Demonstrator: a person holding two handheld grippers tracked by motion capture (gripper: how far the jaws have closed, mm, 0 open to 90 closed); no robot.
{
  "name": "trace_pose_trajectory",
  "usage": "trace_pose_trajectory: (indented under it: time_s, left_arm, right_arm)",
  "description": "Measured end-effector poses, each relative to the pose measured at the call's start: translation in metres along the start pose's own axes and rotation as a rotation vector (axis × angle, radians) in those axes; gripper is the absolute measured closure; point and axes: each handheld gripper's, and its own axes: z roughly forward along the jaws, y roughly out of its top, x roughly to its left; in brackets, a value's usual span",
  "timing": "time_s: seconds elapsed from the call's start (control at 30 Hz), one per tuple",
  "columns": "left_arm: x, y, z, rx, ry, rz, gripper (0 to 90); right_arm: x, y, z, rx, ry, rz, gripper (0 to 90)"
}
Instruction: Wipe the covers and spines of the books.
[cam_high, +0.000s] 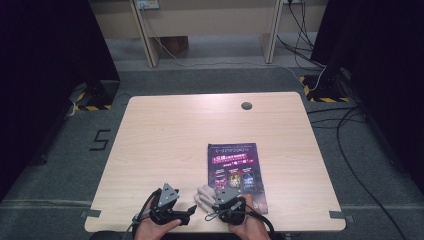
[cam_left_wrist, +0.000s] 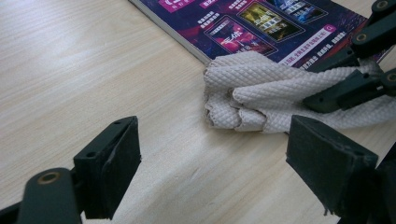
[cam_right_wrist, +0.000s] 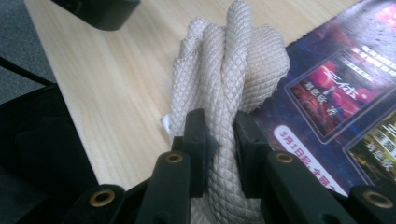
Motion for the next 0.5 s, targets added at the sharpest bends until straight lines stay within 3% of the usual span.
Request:
trace_pose_trajectory:
  time_s: [0.2,0.3,0.5]
  left_arm:
    - [0.000,0.000,0.001,0.002,0.001,0.000,17.1]
    - [0.000,0.000,0.001,0.003,0.000,0.005,17.1]
    - [0.000,0.000,0.000,0.003,-0.001,0.003,17.1]
  right_arm:
    - [0.006,0.001,0.001,-0.006,0.026,-0.018,77.9]
    - [0.001,-0.001,0.000,-0.009,0.049,0.012,77.6]
    - [-0.013,-0.009,-0.008,0.001,0.016,0.042,77.5]
